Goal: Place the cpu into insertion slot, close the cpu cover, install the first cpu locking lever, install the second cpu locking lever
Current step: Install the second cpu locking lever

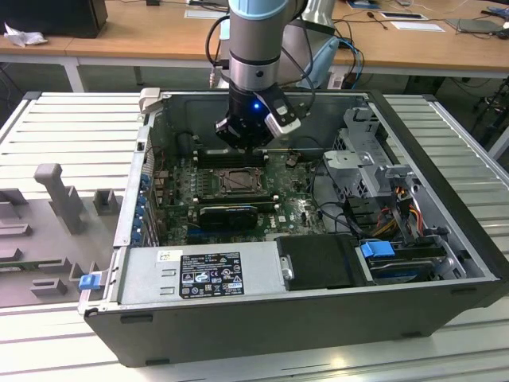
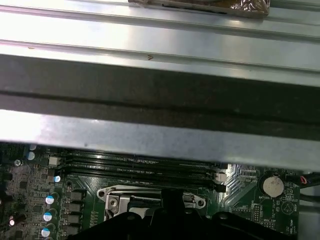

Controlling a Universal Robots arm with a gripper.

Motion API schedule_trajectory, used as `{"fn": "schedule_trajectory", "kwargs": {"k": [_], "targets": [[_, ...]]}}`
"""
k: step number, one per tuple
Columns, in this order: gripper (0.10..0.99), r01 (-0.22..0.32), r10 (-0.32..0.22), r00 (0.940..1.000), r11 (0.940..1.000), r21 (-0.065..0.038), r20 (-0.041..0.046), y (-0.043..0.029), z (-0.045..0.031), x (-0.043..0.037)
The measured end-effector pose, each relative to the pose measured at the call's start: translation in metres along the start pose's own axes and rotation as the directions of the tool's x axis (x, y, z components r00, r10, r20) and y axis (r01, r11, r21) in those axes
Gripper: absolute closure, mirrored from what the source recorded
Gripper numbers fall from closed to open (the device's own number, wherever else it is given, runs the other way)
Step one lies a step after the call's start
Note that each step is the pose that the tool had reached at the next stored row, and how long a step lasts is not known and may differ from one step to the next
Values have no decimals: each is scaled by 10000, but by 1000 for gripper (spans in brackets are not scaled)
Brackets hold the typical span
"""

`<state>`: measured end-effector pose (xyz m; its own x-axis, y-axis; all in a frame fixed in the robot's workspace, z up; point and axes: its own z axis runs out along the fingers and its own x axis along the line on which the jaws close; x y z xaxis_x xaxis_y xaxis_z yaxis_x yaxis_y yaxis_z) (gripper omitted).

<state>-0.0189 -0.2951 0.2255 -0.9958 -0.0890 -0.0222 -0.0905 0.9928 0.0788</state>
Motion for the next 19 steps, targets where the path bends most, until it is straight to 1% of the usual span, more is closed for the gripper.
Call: {"fn": "schedule_trajectory", "kwargs": {"k": [1, 2, 5, 9, 12, 14, 15, 16, 17, 18, 19], "targets": [[980, 0, 0, 10000, 10000, 0, -1, -20, -1, 2], [980, -1, 1, 10000, 10000, 0, 0, -56, -4, 5], [980, 0, 0, 10000, 10000, 0, 0, -105, -8, 9], [980, 0, 0, 10000, 10000, -1, 0, -152, -12, 14], [980, -2, 2, 10000, 10000, 1, 0, -158, -29, 15], [980, 0, 0, 10000, 10000, 0, 0, -155, -70, 13], [980, -1, 1, 10000, 10000, -1, 0, -152, -111, 12], [980, -1, 1, 10000, 10000, 0, 0, -147, -179, 11], [980, 0, 0, 10000, 10000, 0, 0, -143, -226, 10], [980, 1, -1, 10000, 10000, -2, 1, -144, -249, 9], [980, 0, 0, 10000, 10000, -3, 1, -166, -252, 11]]}}
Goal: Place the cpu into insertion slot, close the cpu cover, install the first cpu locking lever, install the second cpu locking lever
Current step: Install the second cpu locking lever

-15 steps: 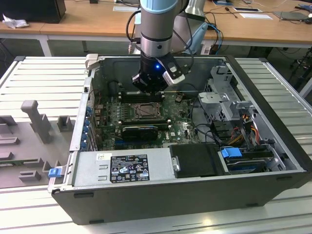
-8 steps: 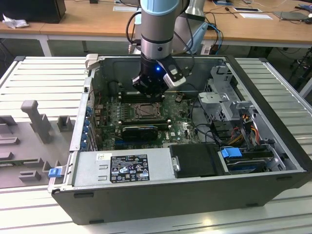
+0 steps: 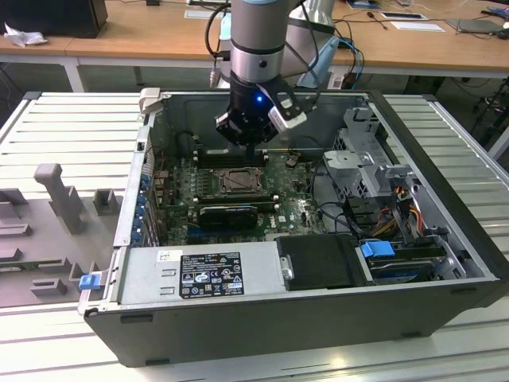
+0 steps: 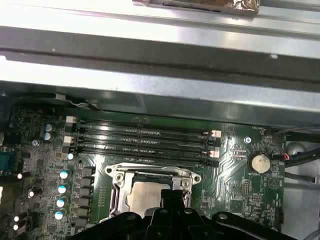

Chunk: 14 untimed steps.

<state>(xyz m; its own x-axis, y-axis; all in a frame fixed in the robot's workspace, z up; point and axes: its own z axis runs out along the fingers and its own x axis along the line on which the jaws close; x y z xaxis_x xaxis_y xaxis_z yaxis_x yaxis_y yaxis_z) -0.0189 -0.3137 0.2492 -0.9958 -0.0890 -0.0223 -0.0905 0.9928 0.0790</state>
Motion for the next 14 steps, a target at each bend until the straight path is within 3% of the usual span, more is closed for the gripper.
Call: {"fn": "schedule_trajectory", "kwargs": {"k": [4, 7, 11, 14], "targets": [[980, -1, 1, 10000, 10000, 2, 0, -101, -9, 10], [980, -1, 1, 10000, 10000, 2, -1, -353, -26, 32], [980, -9, 9, 9999, 10000, -20, -104, -443, 0, 41], [980, -12, 11, 9999, 10000, -80, -109, -520, 24, 72]]}}
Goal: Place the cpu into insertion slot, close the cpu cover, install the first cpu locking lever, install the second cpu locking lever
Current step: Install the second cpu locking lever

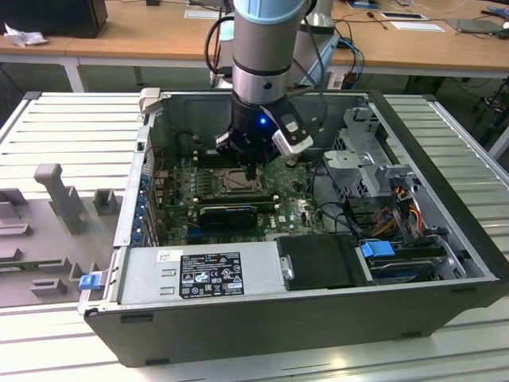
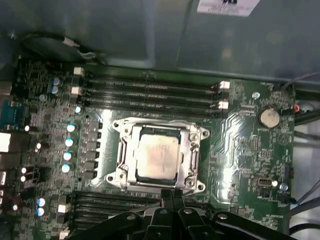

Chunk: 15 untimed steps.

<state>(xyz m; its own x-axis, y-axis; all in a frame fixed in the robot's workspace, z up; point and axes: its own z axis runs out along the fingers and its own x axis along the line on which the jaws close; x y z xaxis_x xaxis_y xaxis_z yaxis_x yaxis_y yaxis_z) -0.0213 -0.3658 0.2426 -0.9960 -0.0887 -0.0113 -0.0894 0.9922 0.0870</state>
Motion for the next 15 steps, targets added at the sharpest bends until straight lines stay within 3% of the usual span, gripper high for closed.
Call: {"fn": "schedule_trajectory", "kwargs": {"k": [4, 8, 11, 15], "targets": [[980, 1, -1, 10000, 10000, -58, 6, -74, 4, 144], [980, 0, 0, 10000, 10000, -91, 8, -81, 9, 301], [980, 0, 0, 10000, 9999, -110, 10, -85, 47, 320], [980, 18, -18, 10000, 9999, -140, 11, -93, 154, 342]]}}
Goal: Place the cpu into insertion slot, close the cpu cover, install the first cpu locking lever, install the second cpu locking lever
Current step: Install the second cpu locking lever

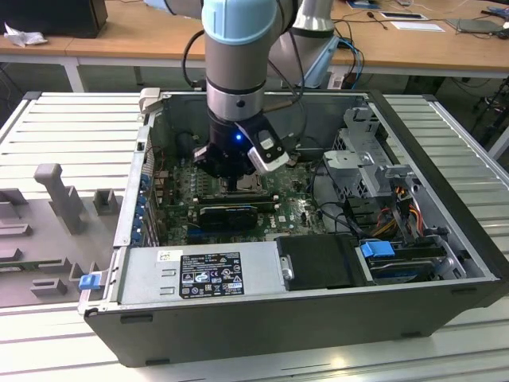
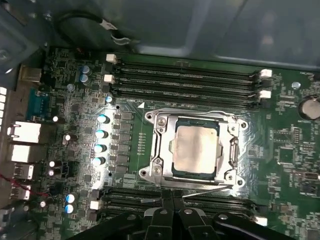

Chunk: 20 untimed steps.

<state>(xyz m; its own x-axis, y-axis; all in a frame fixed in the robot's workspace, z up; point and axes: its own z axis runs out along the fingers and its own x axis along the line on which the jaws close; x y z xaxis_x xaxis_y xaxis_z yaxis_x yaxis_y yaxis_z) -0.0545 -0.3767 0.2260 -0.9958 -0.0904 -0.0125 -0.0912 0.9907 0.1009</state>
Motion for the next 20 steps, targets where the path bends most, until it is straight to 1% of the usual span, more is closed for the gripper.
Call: {"fn": "schedule_trajectory", "kwargs": {"k": [1, 5, 6, 8, 9, 11, 15, 17, 18, 20], "targets": [[980, 19, -19, 10000, 10000, -10, -1, -2, 35, 13], [980, 71, -71, 10000, 10000, -60, -2, -7, 108, 49], [980, 79, -79, 10000, 9999, -147, 5, -8, 117, 69], [980, 81, -79, 10000, 9987, -505, 42, -30, 120, 96], [980, 81, -78, 10000, 9979, -638, 55, -45, 119, 107], [980, 85, -80, 9999, 9967, -813, 71, -79, 118, 123], [980, 104, -94, 9999, 9945, -1043, 95, -129, 116, 163], [980, 122, -109, 9999, 9926, -1207, 113, -152, 120, 180], [980, 136, -121, 9998, 9911, -1324, 125, -167, 123, 190], [980, 157, -137, 9998, 9888, -1484, 146, -191, 126, 206]]}}
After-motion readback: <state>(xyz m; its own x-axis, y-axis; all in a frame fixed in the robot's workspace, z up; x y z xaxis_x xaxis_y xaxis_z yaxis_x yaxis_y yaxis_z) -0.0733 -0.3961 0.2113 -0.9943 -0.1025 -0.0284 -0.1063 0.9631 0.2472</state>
